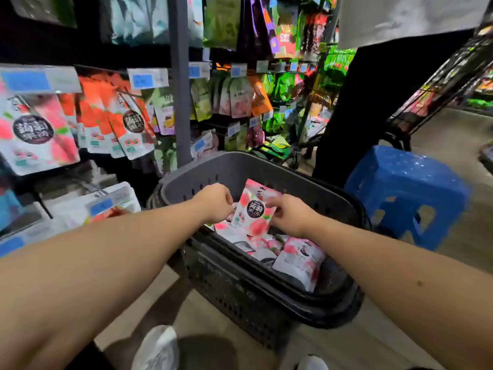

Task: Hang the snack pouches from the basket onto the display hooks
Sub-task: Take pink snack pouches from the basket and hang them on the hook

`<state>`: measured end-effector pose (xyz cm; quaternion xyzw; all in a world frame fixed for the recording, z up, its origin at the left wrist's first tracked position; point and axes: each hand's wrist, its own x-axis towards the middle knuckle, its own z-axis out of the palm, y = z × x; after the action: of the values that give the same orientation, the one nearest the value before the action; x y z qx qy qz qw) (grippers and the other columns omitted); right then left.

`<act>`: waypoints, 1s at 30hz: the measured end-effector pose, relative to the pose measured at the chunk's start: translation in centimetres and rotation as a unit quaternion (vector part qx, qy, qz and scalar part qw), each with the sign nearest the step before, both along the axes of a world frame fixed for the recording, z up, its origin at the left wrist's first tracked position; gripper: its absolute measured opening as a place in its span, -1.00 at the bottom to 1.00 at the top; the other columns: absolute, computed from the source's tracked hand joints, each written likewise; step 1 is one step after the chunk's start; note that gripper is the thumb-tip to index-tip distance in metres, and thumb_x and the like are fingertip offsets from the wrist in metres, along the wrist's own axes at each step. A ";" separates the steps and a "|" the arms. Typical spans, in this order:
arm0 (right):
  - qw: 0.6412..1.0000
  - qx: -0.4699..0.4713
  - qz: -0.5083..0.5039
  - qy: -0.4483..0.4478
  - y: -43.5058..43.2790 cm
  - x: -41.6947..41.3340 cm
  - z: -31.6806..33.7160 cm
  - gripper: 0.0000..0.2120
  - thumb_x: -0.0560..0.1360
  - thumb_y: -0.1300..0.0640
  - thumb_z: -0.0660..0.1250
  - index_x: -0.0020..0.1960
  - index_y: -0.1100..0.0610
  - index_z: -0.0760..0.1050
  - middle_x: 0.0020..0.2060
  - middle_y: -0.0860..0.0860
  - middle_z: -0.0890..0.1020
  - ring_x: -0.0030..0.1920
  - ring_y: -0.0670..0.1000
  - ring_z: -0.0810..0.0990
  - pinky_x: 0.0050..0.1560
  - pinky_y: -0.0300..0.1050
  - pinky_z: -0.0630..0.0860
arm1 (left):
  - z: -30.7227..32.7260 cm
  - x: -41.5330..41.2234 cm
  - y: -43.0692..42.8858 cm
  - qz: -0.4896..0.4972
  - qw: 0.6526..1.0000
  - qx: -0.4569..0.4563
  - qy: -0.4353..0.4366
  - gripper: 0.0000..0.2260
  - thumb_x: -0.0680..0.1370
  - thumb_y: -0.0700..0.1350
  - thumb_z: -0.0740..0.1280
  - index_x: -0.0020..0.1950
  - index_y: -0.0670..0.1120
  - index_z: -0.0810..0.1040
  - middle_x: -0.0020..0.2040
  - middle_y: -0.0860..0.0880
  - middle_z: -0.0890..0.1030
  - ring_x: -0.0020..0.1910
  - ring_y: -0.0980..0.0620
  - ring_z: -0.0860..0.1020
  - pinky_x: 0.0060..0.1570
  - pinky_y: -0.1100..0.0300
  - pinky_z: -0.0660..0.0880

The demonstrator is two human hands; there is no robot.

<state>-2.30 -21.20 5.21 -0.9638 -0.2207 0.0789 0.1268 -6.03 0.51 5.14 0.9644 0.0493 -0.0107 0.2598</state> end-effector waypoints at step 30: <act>0.854 -0.065 -0.446 0.260 -1.4 5.3 -16.8 0.10 0.39 -0.23 0.53 0.63 0.15 -0.05 0.56 0.22 0.15 0.51 0.28 0.21 0.40 0.23 0.37 | -16.8 13.2 -4.8 -0.297 0.875 0.333 0.186 -0.57 0.52 -0.18 0.41 0.36 -0.16 0.40 0.41 -0.16 0.25 0.25 -0.18 0.44 0.13 -0.06 0.54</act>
<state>2.96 -22.59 -11.59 -0.9091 0.2798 0.2756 0.1386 7.16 -4.32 -11.68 0.9434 -0.1913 -0.2494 -0.1061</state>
